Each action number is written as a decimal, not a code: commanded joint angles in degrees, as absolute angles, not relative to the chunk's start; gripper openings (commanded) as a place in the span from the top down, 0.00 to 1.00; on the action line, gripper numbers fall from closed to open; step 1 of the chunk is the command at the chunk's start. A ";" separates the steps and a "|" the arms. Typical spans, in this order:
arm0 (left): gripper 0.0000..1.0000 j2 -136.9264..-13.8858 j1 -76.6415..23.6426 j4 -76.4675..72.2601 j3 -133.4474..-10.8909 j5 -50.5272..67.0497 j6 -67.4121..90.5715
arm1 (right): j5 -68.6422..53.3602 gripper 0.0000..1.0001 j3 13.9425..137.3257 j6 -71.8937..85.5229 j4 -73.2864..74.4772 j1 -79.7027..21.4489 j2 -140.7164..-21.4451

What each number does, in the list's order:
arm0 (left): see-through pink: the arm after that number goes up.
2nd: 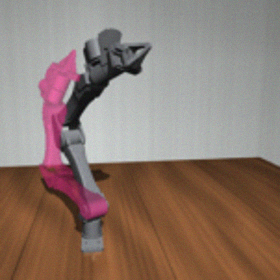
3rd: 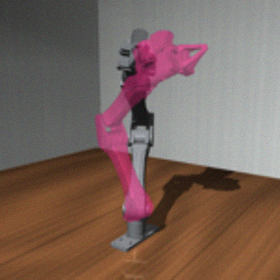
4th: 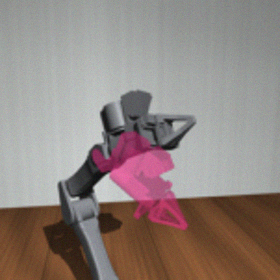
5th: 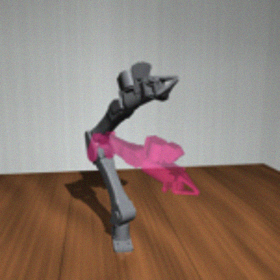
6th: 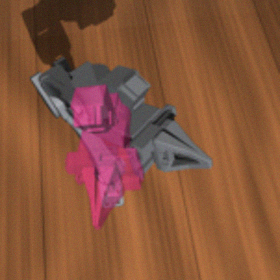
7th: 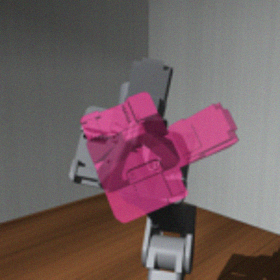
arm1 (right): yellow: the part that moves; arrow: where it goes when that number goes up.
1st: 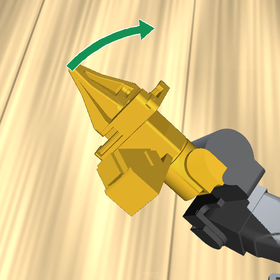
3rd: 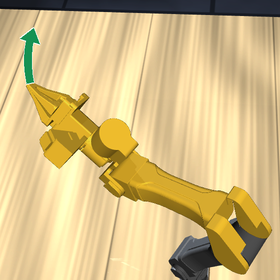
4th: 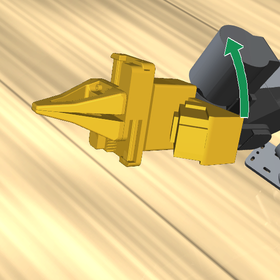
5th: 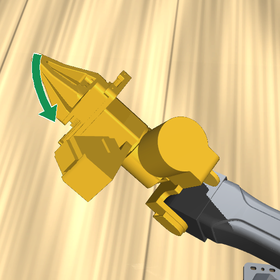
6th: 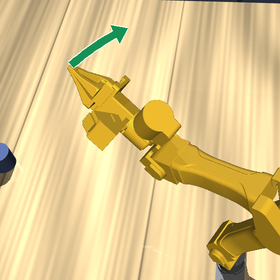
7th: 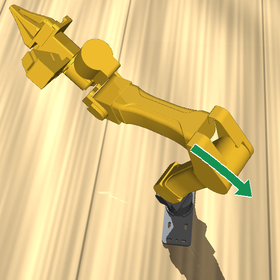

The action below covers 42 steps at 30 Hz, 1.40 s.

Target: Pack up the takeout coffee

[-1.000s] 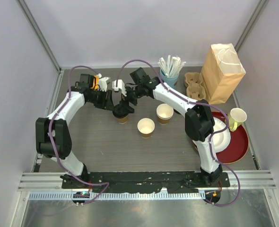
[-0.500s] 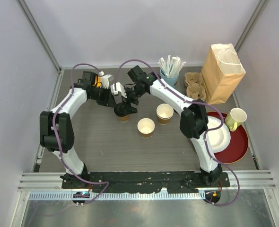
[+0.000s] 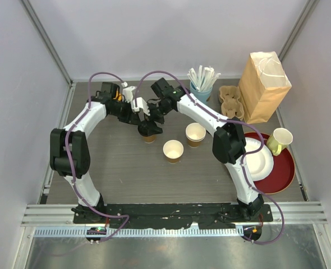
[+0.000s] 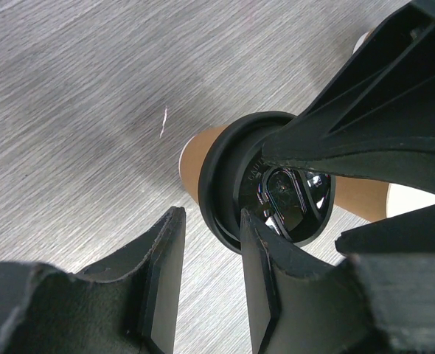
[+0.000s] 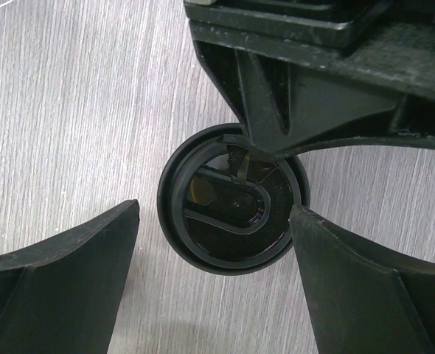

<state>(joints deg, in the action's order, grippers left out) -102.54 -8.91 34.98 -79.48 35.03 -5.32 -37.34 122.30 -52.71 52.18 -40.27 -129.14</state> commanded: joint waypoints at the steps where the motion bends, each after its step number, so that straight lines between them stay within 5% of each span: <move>1: 0.61 -103.01 -9.23 33.66 -81.39 35.25 -7.21 | -37.09 0.13 124.89 -52.21 49.66 -40.17 -129.20; 18: 0.60 -103.62 -9.23 33.40 -82.44 35.51 -7.47 | -36.39 0.34 121.29 -53.17 49.40 -39.99 -130.78; 32: 0.60 -104.41 -9.23 33.57 -82.53 34.19 -6.24 | -29.44 0.37 88.17 -44.75 24.56 -43.15 -118.48; 42: 0.60 -104.76 -9.23 33.75 -82.26 34.01 -6.15 | -29.70 0.37 85.34 -37.36 20.48 -41.31 -121.46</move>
<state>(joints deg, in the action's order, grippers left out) -103.83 -9.34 34.85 -80.60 35.59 -6.00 -32.86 88.58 -41.50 12.86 -42.24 -115.18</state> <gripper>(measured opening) 0.404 0.635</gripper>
